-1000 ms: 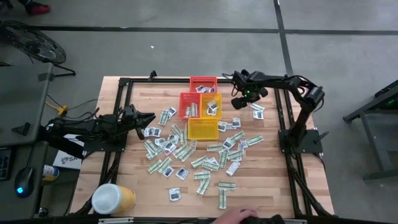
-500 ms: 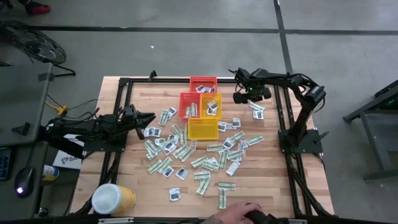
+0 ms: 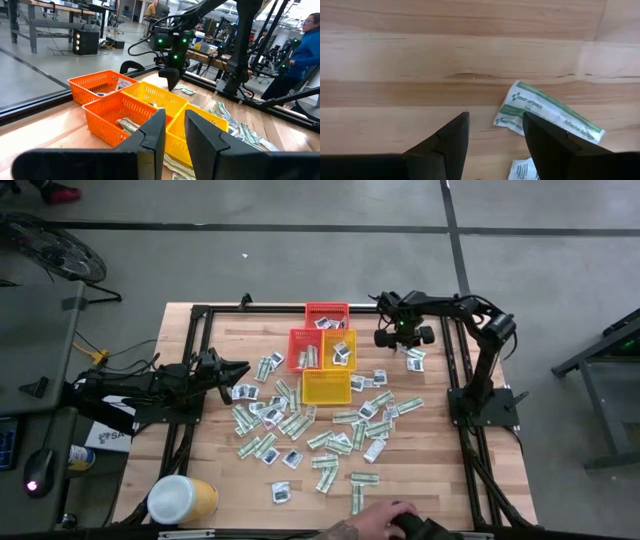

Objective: Pick & Place First Aid Supplies
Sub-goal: Put the bandage into the bottom orange bin

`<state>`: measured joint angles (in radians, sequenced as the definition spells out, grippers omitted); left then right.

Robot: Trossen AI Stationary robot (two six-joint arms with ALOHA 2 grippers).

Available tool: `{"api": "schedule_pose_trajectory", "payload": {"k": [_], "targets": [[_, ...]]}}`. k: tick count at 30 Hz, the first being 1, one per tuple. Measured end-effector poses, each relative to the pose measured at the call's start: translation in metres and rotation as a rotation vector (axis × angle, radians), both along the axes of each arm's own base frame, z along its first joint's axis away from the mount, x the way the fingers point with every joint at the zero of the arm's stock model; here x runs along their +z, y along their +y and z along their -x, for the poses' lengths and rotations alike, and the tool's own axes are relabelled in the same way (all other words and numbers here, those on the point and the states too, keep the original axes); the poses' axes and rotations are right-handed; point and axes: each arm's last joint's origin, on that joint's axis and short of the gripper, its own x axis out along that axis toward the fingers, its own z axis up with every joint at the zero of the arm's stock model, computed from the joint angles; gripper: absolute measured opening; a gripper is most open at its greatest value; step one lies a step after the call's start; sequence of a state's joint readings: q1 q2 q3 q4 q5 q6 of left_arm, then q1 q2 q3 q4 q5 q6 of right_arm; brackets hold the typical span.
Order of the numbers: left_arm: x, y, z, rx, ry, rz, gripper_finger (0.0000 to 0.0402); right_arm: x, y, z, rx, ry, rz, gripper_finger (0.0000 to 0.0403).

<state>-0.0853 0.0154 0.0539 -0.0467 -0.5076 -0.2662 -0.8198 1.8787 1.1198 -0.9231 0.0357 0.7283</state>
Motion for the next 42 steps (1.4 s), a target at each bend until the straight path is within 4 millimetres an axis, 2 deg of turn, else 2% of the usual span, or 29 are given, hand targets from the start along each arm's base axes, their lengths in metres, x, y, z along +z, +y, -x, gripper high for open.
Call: {"api": "schedule_pose_trajectory", "payload": {"k": [6,23,28,34,42], "targets": [[0.000,0.000,0.000,0.000,0.000,0.000,0.0073,-0.007,-0.003,0.003,-0.004,0.005,-0.033,0.0165],[0.000,0.000,0.000,0.000,0.000,0.000,0.0073,-0.011,-0.005,0.004,0.095,-0.017,-0.065,0.0006],[0.000,0.000,0.000,0.000,0.000,0.000,0.0073,-0.008,-0.001,-0.001,0.173,-0.021,-0.061,0.0002],[0.000,0.000,0.000,0.000,0.000,0.000,0.0073,0.007,0.011,-0.008,0.310,-0.053,-0.036,0.0001],[0.000,0.000,0.000,0.000,0.000,0.000,0.0073,0.040,0.031,-0.020,0.577,-0.111,0.063,0.0000]]}}
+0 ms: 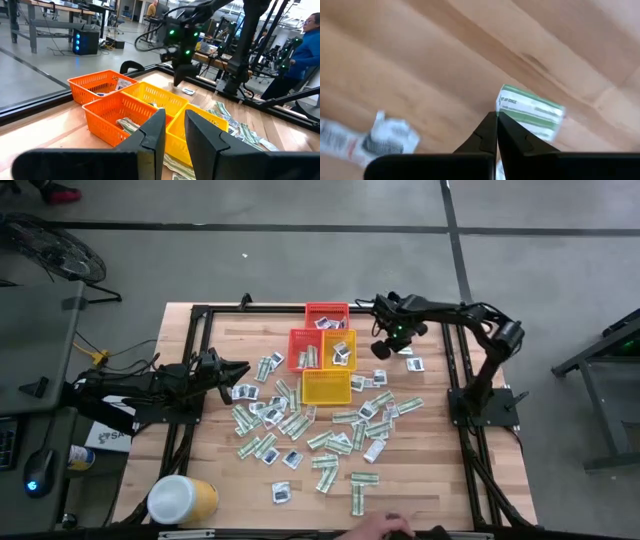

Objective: Pick & Place First Aid Supplies
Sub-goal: Put the bandage into the bottom orange bin

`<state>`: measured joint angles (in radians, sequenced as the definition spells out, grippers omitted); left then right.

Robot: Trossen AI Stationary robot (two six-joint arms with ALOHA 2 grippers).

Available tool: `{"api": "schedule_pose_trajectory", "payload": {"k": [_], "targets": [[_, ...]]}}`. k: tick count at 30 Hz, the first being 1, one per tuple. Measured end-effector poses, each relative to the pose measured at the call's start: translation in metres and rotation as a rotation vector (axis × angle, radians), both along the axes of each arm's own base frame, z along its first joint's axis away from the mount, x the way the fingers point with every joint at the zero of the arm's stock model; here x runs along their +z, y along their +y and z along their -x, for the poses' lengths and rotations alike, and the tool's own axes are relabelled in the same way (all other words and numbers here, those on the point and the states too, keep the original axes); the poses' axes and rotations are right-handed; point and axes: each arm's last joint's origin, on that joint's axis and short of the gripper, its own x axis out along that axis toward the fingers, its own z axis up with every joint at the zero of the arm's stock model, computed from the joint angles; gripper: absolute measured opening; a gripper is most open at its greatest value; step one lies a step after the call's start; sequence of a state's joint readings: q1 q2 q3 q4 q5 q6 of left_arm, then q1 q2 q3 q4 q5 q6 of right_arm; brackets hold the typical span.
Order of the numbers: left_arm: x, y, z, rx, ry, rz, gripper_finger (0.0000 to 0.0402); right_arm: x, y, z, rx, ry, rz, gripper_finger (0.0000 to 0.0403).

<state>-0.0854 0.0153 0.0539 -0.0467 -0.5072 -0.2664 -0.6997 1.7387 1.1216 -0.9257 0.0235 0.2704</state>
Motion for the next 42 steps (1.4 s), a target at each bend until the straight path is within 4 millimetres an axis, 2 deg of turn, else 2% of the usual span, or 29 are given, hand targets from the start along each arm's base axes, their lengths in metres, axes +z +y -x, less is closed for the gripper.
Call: {"api": "schedule_pose_trajectory", "payload": {"k": [9,17,20,30,38,42], "targets": [[0.000,0.000,0.000,0.000,0.000,0.000,0.0073,0.057,0.014,-0.030,0.341,-0.116,0.132,0.0000],[0.000,0.000,0.000,0.000,0.000,0.000,0.0073,0.100,0.029,-0.073,0.739,-0.158,0.297,0.0000],[0.000,0.000,0.000,0.000,0.001,0.000,0.0073,0.107,0.033,-0.093,0.880,-0.172,0.334,0.0000],[0.000,0.000,0.000,0.000,0.000,0.000,0.0073,0.100,0.038,-0.159,1.177,-0.204,0.428,0.0000],[0.000,0.000,0.000,0.000,0.000,0.000,0.0073,0.082,0.051,-0.197,1.343,-0.246,0.530,0.0000],[0.000,0.000,0.000,0.000,0.000,0.000,0.0073,0.065,0.059,-0.207,1.383,-0.230,0.509,0.0000]]}}
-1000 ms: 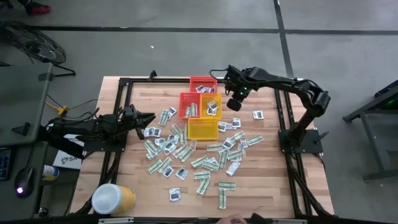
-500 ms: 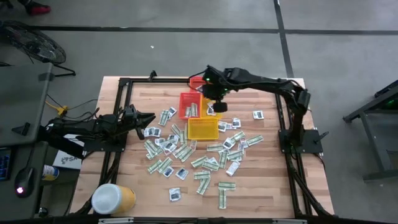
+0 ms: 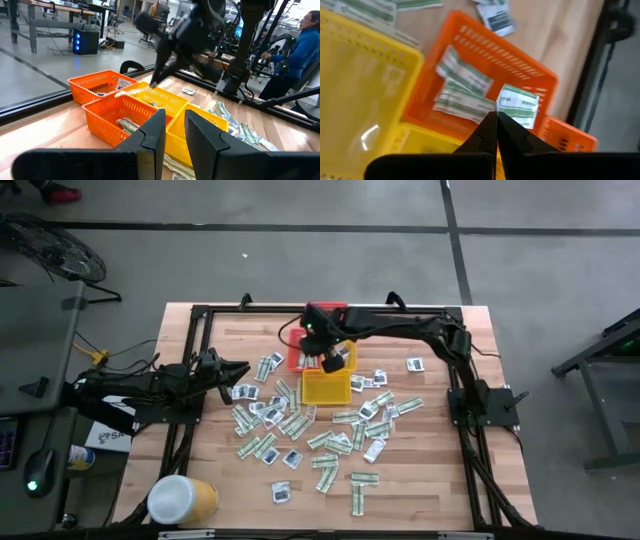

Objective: Pick & Place First Aid Supplies
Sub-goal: Put the bandage into the bottom orange bin, then put the towelette pack into the top yellow bin

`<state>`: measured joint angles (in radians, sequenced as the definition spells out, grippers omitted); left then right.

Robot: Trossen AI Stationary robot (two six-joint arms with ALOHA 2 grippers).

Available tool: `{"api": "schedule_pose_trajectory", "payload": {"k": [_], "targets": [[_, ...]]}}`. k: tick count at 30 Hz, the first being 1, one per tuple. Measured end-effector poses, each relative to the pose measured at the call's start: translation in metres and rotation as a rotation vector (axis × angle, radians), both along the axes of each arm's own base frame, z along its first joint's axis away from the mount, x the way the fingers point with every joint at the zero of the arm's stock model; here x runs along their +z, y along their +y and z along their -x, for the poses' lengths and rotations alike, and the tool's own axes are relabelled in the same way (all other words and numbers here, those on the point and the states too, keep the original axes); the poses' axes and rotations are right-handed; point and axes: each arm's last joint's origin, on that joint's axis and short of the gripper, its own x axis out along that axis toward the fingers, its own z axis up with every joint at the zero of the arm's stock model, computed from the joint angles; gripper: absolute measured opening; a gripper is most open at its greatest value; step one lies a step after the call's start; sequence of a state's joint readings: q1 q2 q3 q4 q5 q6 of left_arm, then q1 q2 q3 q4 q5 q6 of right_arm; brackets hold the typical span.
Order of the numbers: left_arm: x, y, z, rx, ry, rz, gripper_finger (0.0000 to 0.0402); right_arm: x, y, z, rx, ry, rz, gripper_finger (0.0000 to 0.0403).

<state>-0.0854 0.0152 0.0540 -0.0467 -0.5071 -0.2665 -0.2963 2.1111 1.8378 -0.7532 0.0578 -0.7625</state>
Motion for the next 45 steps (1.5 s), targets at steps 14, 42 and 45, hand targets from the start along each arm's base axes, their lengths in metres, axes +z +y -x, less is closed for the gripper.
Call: {"api": "schedule_pose_trajectory", "payload": {"k": [14,42,45], "targets": [[0.000,0.000,0.000,0.000,0.000,0.000,0.0073,-0.056,-0.001,-0.022,-0.177,0.034,0.016,0.0000],[0.000,0.000,0.000,0.000,0.000,0.000,0.0073,-0.005,-0.011,0.012,-0.277,0.029,-0.159,0.0178],[0.000,0.000,0.000,0.000,0.001,0.000,0.0073,0.003,-0.016,0.025,-0.338,0.054,-0.191,0.0173]]}}
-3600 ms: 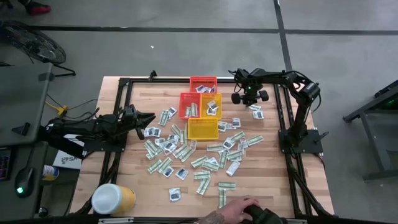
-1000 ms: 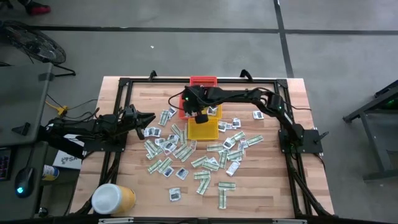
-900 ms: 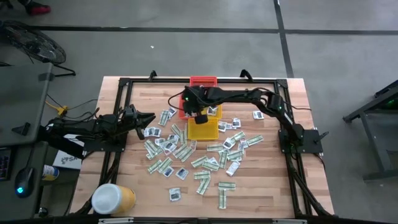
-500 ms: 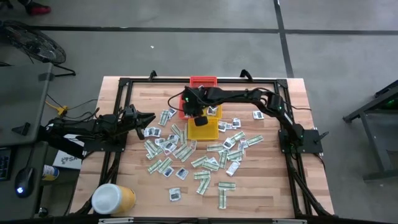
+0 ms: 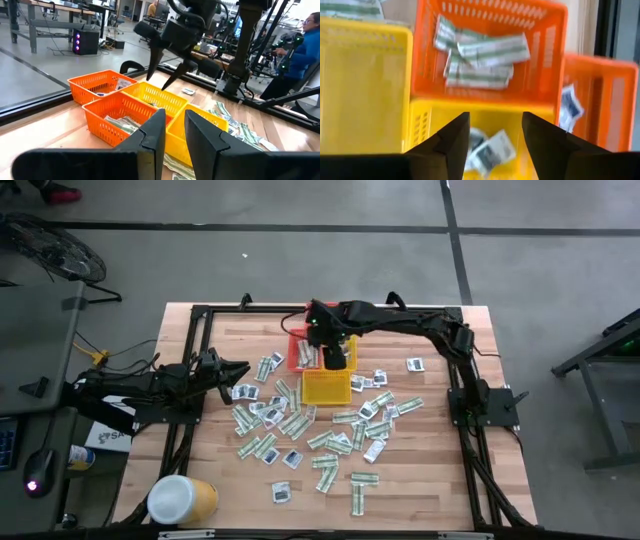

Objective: Pick & Place First Aid Supplies
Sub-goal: Put the towelette pack into the top yellow bin

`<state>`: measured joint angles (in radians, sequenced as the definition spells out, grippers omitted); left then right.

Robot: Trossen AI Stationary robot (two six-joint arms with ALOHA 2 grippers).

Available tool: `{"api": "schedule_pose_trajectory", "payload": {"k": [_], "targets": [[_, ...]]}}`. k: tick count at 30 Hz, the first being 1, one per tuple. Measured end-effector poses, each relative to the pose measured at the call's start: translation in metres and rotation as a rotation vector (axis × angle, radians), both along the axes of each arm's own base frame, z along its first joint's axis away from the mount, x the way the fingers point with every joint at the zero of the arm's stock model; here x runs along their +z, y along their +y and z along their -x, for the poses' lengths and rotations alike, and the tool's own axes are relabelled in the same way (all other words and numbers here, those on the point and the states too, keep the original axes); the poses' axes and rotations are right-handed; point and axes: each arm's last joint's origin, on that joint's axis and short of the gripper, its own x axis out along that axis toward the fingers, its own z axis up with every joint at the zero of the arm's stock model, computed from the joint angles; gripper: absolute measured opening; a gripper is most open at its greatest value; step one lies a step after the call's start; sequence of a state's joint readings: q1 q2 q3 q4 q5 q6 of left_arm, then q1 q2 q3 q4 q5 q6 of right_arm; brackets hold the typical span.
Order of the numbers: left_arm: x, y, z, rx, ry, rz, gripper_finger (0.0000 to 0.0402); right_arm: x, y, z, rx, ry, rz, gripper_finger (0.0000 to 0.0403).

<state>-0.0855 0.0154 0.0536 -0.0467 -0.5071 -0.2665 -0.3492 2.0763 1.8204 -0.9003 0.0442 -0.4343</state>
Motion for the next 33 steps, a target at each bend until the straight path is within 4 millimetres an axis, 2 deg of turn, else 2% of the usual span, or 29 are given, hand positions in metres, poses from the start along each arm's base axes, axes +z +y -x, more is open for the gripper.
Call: {"api": "schedule_pose_trajectory", "payload": {"k": [5,14,18,25,30,33], "targets": [[0.000,0.000,0.000,0.000,0.000,0.000,0.0073,-0.001,0.002,0.031,-0.026,0.003,-0.032,0.0166],[0.000,0.000,0.000,0.000,0.000,0.000,0.0073,-0.008,0.024,0.110,-0.165,0.017,-0.047,0.0163],[0.000,0.000,0.000,0.000,0.000,0.000,0.0073,-0.016,0.031,0.137,-0.188,0.045,-0.066,0.0161],[0.000,0.000,0.000,0.000,0.000,0.000,0.0073,-0.050,0.037,0.158,-0.029,0.120,-0.027,0.0154],[0.000,0.000,0.000,0.000,-0.001,0.000,0.0073,-0.073,0.034,0.168,-0.021,0.096,-0.061,0.0152],[0.000,0.000,0.000,0.000,0.000,0.000,0.0073,-0.080,0.031,0.173,-0.031,0.076,-0.090,0.0148]]}}
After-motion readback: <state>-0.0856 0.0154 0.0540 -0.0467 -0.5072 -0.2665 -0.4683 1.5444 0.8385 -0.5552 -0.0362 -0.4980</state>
